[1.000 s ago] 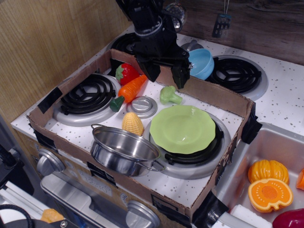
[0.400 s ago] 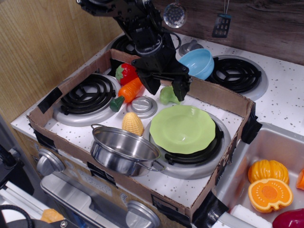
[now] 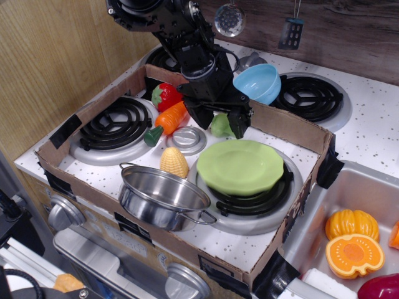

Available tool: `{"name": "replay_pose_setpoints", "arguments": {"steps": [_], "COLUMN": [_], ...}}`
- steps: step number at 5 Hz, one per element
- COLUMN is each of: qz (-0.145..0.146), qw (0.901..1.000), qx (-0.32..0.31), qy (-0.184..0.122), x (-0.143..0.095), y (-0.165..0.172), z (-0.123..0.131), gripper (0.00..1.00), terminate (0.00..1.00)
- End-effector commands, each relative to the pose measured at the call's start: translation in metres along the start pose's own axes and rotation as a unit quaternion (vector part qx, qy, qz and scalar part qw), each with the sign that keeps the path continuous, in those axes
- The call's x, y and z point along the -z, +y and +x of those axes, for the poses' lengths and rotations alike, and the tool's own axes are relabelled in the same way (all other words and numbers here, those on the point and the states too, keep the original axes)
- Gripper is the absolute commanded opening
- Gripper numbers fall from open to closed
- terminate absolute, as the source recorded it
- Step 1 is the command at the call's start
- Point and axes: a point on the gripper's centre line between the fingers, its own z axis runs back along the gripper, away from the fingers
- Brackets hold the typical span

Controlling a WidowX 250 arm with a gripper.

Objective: Put broccoli in pot

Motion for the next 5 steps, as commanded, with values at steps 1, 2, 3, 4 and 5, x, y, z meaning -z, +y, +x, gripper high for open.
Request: {"name": "replay_pose_setpoints", "arguments": {"steps": [1,2,3,4,5], "qz": [0.004,0.006,-0.004,-0.006,-0.002], "qw": [0.9998,0.9997,0.9996,0.9993,0.999], "qx": [0.012,0.014,0.016,0.019,0.024], "qy": [-0.017,-0.02,-0.022,-0.031,-0.039], "x": [-0.009,-0.01,0.0,0.006,0.01], "y": [0.001,0.003,0.003,0.002,-0.001], "z": [0.017,0.019,0.019,0.018,0.016], "gripper": [1.0,1.0,1.0,1.0,0.0], "terminate": [0.0,0.0,0.0,0.0,0.0]}}
